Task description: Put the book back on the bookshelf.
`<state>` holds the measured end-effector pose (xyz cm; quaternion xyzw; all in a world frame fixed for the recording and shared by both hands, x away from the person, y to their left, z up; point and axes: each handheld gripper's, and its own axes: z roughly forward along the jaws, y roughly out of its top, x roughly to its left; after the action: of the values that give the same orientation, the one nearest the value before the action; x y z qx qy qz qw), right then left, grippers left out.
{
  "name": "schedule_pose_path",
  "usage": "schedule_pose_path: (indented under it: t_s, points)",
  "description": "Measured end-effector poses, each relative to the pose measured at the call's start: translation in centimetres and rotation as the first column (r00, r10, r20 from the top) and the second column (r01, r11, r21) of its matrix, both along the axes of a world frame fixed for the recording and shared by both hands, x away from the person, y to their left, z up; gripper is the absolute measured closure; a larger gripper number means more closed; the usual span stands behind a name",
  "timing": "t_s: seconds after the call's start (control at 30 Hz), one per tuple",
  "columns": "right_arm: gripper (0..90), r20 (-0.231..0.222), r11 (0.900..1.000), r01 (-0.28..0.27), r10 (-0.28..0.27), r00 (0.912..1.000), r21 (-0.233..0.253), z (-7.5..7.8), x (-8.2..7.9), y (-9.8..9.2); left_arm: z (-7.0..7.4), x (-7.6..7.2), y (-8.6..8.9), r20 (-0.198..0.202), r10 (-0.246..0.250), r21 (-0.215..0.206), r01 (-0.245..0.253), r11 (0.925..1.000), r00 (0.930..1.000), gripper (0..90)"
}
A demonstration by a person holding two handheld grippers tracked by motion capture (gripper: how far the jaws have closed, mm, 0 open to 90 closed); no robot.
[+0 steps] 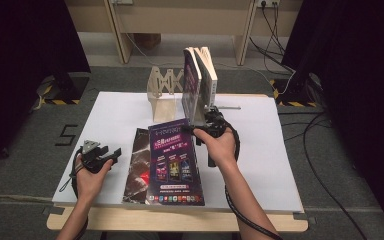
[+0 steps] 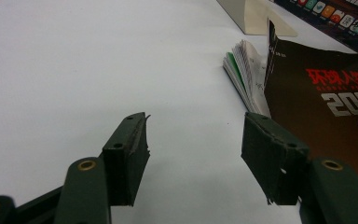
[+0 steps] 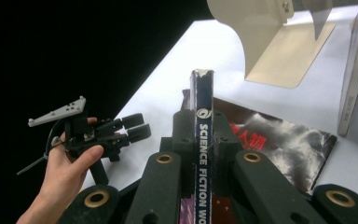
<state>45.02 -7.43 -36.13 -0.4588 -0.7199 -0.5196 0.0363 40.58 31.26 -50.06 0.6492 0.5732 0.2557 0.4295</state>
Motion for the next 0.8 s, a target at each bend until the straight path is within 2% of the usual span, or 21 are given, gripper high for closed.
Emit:
schedule_pose_path:
  t_s: [0.17,0.37,0.53,0.67,0.8]
  points:
    - [84.4,0.047,0.999,0.035,-0.035,0.9983,0.000,1.0,-0.2,-0.5,0.0,0.1,-0.2,-0.007,-0.009,0.015,0.009,0.9999,0.9999,40.6]
    - [84.4,0.065,0.998,0.066,-0.067,0.9957,0.016,1.7,-0.3,-1.2,0.0,0.2,-0.3,-0.024,-0.016,0.032,0.016,0.9994,0.9996,41.4]
    - [84.4,0.098,0.995,0.095,-0.096,0.9905,0.019,2.2,-0.4,-1.4,-0.1,0.3,-0.3,-0.030,-0.017,0.035,0.018,0.9992,0.9994,42.3]
    - [84.3,0.123,0.993,0.114,-0.116,0.9856,0.025,2.5,-0.4,-1.7,-0.1,0.3,-0.2,-0.031,-0.011,0.021,0.012,0.9997,0.9995,42.5]
    - [84.3,0.126,0.991,0.124,-0.129,0.9836,0.044,2.9,-0.5,-1.9,-0.1,0.2,0.2,-0.024,0.000,-0.008,0.000,1.0000,0.9997,42.2]
